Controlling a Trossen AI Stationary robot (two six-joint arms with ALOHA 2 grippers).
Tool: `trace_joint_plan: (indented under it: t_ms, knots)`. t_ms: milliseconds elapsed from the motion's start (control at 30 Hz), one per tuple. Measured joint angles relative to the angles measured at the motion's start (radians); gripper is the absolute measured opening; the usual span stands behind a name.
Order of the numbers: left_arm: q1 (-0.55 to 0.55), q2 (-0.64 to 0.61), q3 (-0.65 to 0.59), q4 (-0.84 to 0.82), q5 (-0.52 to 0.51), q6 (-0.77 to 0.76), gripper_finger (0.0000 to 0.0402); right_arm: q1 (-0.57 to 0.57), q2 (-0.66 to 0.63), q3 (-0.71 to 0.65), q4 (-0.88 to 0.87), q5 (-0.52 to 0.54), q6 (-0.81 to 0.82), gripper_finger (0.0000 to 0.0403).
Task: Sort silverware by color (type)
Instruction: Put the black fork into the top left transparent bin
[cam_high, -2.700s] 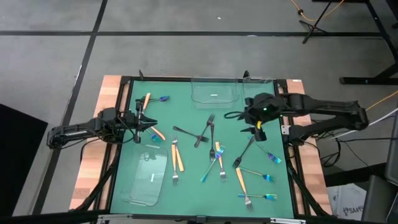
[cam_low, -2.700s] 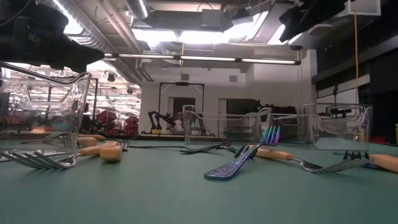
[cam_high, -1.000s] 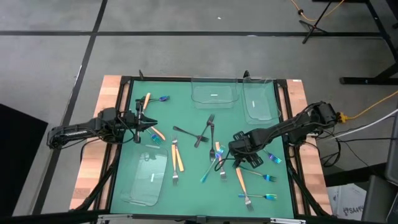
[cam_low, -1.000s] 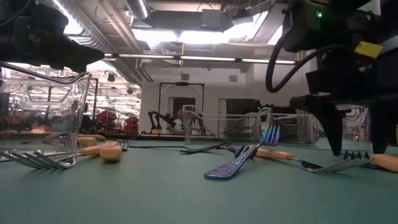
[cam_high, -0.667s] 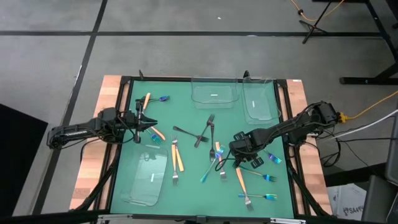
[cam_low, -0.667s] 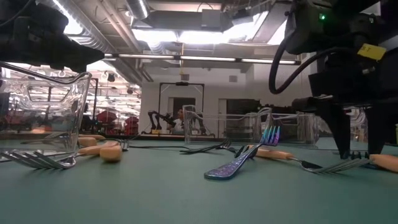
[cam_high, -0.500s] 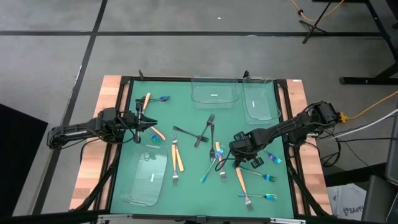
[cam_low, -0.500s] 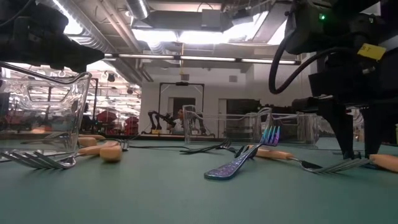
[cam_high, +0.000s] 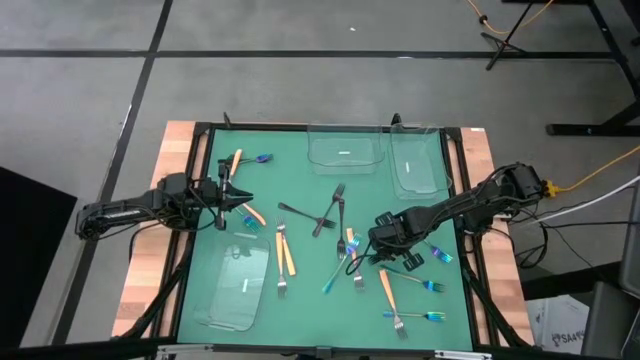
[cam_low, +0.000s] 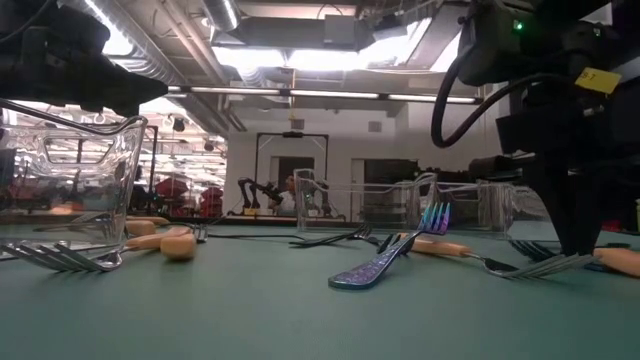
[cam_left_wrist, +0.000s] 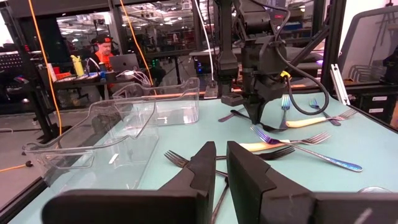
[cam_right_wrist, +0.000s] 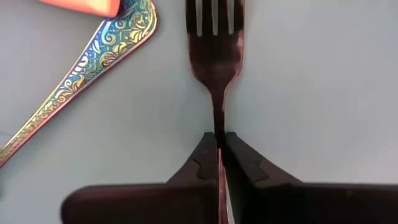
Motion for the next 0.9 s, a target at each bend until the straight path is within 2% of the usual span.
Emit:
trace_joint_plan:
  t_ms: [400,900]
  knots:
    - [0.000,0.000,0.000,0.000,0.000,0.000,0.0033,0.000,0.001,0.005,-0.005,-0.007,0.032,0.0001]
    - [0.000,0.000,0.000,0.000,0.000,0.000,0.0033,0.000,0.004,0.167,-0.091,-0.007,0.039,0.0000]
